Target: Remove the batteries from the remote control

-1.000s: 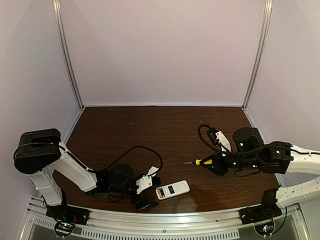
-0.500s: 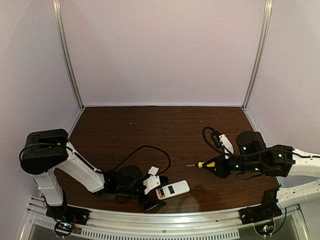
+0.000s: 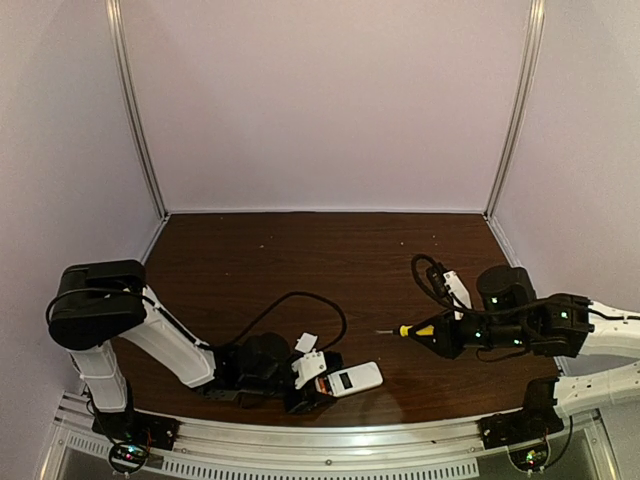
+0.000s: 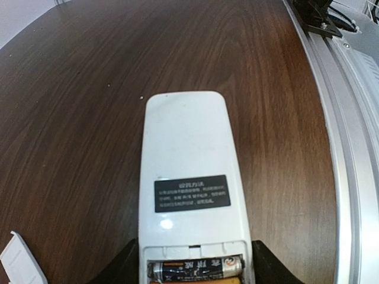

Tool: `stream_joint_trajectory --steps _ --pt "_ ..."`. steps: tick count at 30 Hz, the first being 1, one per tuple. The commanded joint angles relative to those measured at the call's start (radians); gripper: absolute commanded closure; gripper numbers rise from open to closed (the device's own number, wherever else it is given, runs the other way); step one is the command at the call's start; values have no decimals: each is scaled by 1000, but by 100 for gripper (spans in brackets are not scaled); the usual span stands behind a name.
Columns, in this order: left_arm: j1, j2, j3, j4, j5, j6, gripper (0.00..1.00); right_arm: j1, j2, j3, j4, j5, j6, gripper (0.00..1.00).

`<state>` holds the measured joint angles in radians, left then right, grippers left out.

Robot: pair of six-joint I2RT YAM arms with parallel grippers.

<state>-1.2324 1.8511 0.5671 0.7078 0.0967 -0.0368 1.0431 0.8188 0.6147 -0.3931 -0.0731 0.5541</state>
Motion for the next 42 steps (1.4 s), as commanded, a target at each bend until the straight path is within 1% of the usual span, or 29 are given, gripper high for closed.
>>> stream_joint_trajectory --steps 1,5,7,9,14,16,17,18,22,28,33,37,40,42 --pt "0 31 -3 -53 -43 41 55 1 -1 -16 11 29 1 100" --pt "-1 30 -1 -26 -66 90 60 0 14 -19 22 37 -11 100" --pt "0 30 -2 -5 -79 114 65 0 25 -16 22 39 -19 100" --pt "0 30 -7 20 -135 138 69 1 32 -14 25 41 -26 100" --pt "0 30 8 26 -176 191 78 0 40 -14 36 42 -41 100" --pt "0 30 21 12 -197 213 86 0 41 -16 39 44 -44 100" --pt "-1 30 28 5 -210 224 95 1 42 -16 41 44 -46 100" --pt "0 30 34 1 -228 233 100 0 42 -17 41 45 -46 100" --pt "-1 30 46 9 -265 265 100 1 42 -15 43 51 -48 100" --pt "0 29 45 67 -267 313 100 0 52 -4 44 58 -55 100" --pt "4 27 59 85 -274 340 100 1 67 14 44 68 -65 100" --pt "12 25 31 178 -283 354 100 0 59 17 57 110 -74 100" --pt "11 28 -14 292 -264 383 100 0 59 20 65 124 -81 100" --pt "13 31 -40 355 -293 393 100 1 66 24 70 130 -85 100"
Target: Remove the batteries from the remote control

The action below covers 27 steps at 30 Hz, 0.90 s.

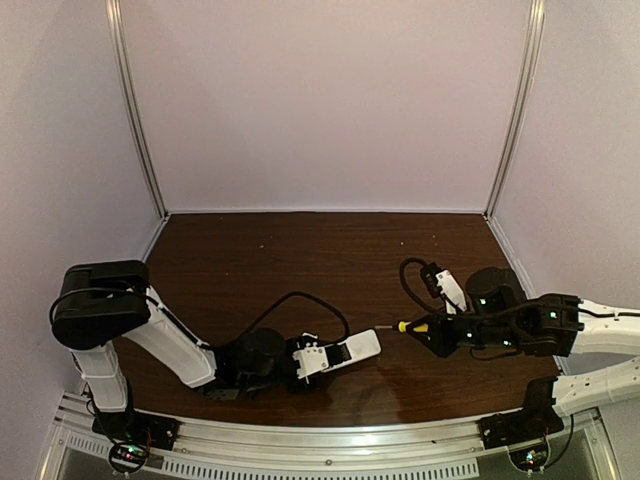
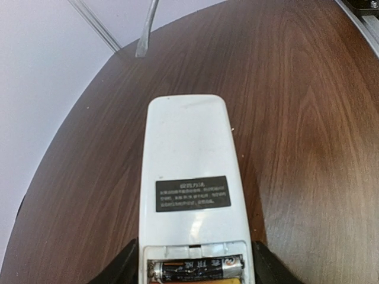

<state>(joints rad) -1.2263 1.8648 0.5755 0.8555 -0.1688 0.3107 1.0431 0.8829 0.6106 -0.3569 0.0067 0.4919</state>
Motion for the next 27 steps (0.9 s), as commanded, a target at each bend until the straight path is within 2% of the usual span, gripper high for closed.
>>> stream_joint_trajectory --steps 1,5,12,22,27 --pt "8 11 -53 202 -64 41 100 1 9 30 37 49 -24 100" --pt "33 -23 -52 99 -29 7 100 0 31 34 51 44 -30 100" --pt "89 -59 -55 -2 263 -52 100 1 72 56 63 26 -42 100" --pt "106 -75 -85 34 318 -93 100 0 87 80 59 -4 -34 100" --pt "107 -76 -90 39 316 -91 100 1 118 101 44 -76 -5 100"
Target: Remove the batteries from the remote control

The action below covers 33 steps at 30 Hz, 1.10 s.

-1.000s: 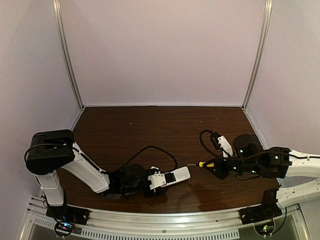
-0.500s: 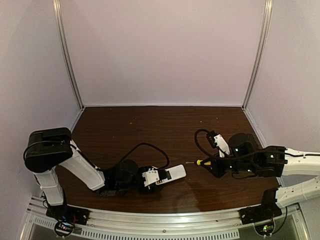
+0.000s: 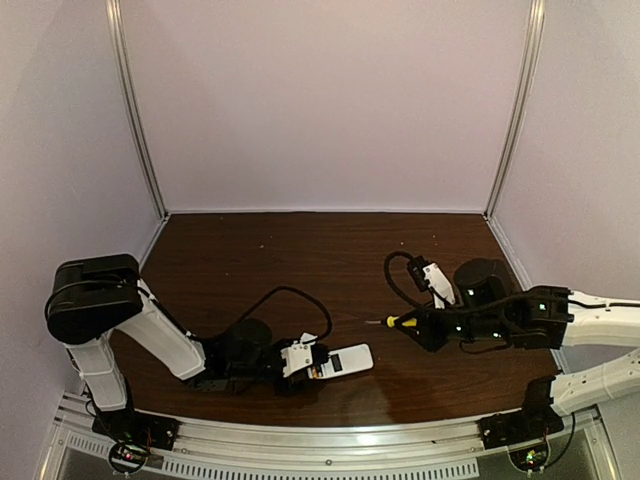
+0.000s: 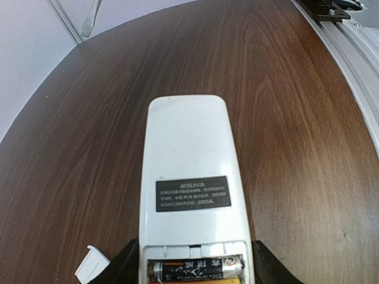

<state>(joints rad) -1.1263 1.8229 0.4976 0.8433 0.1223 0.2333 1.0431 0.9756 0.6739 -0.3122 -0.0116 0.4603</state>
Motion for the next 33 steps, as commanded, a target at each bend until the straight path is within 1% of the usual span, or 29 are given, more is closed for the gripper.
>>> stream_joint_trajectory --steps 1,5,9,17,27,33 --pt "8 -34 -14 55 24 -12 100 1 34 42 0 -75 36 100" --pt "7 -34 -22 59 20 0 100 3 86 62 -4 -153 82 100" --pt "7 -34 -27 67 20 7 100 21 135 90 -5 -184 111 100" --pt "7 -30 -38 85 17 17 100 73 202 127 40 -193 158 100" --pt "8 -28 -43 101 2 24 100 133 291 145 75 -150 204 100" --pt "7 -27 -46 107 -10 26 100 153 338 142 131 -137 235 100"
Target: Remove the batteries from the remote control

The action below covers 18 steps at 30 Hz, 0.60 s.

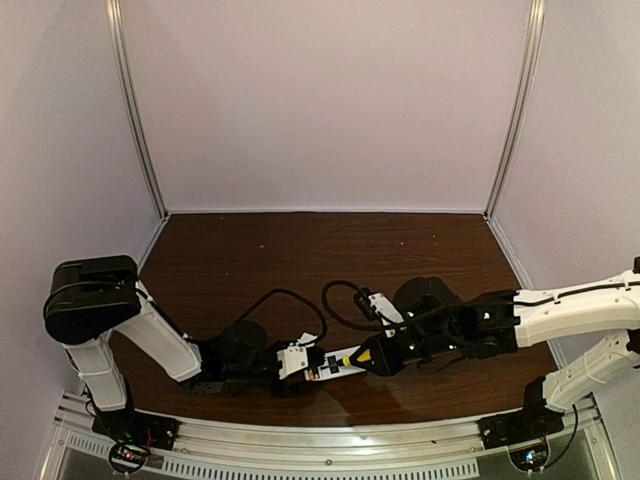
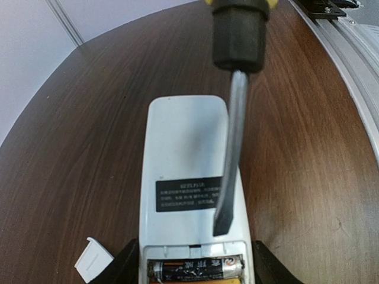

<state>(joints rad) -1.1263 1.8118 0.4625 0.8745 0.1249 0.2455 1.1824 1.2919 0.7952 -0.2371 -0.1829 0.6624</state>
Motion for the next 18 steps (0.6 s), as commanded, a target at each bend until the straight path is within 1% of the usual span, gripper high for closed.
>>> stream_joint_trajectory --steps 1,5,13,17,18 --pt "7 -17 -13 79 -13 14 100 16 29 22 59 43 36 100" --pt "7 -16 -16 93 -14 14 100 25 63 29 70 83 48 100" --pt "7 -7 -8 93 -10 6 100 39 134 55 102 115 60 100" --pt "7 2 -2 83 4 0 100 39 139 59 76 157 59 100" --pt "7 6 2 75 11 0 98 39 137 59 65 169 59 100"
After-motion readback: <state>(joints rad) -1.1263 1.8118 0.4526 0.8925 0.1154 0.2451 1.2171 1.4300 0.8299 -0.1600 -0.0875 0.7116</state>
